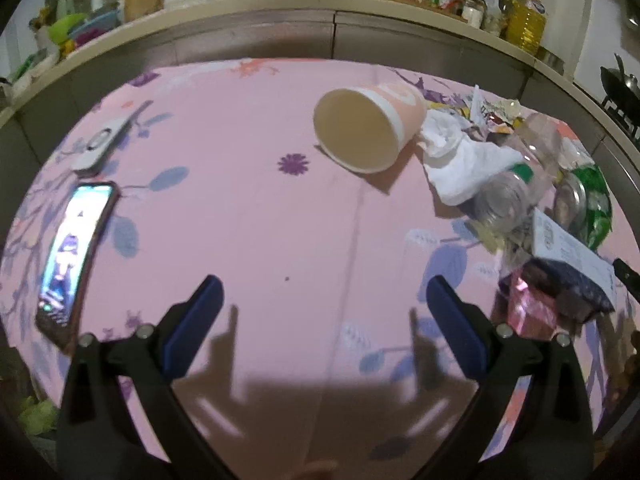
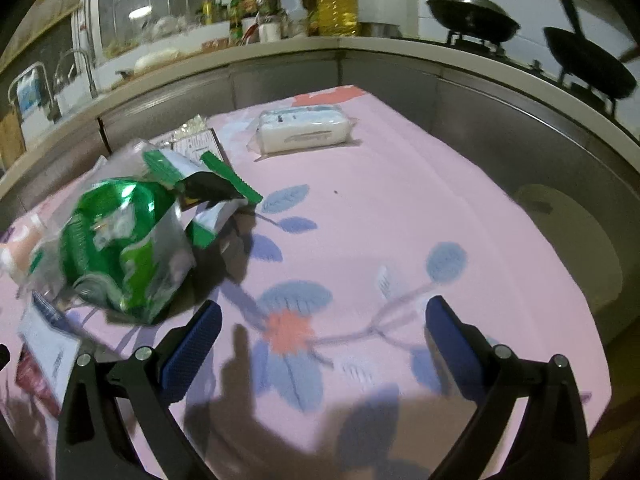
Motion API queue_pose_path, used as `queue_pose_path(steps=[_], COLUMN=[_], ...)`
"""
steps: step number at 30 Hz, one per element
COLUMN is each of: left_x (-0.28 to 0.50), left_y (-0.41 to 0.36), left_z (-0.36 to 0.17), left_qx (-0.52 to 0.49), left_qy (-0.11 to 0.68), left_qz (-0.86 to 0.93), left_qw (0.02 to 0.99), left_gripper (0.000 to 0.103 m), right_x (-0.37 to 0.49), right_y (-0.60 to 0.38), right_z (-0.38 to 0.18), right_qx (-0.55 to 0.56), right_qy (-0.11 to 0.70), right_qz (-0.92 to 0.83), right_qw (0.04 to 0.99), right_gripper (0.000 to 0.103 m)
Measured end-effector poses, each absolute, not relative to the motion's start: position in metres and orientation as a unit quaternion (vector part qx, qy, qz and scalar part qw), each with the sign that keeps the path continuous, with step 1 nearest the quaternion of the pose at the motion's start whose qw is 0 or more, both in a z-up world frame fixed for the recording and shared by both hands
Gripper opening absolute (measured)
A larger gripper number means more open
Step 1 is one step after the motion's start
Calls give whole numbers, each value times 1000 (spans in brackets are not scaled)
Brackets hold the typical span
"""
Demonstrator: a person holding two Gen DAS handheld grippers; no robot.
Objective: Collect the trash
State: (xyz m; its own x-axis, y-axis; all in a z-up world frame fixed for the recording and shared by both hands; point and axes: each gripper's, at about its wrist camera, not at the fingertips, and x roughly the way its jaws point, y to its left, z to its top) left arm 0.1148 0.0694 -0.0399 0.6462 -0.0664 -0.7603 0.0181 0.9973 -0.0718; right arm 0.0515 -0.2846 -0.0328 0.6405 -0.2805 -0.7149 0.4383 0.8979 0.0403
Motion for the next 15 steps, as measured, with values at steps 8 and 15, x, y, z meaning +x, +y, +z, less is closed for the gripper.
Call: queue_pose_path(steps=[8, 15], left_x=[89, 74], left_y=[47, 26], left_z=[-12, 9], left_qx=[-15, 5], left_qy=[401, 380], left_qz=[-65, -73], left_qw=[914, 922], left_gripper=[98, 98], right_x=[5, -13], right_y=[-260, -237], right_z=[-7, 13], right_qx=[134, 154], right_qy=[349, 332], right_qz=[-155, -106], right_qw=[914, 924], right_gripper=[98, 98])
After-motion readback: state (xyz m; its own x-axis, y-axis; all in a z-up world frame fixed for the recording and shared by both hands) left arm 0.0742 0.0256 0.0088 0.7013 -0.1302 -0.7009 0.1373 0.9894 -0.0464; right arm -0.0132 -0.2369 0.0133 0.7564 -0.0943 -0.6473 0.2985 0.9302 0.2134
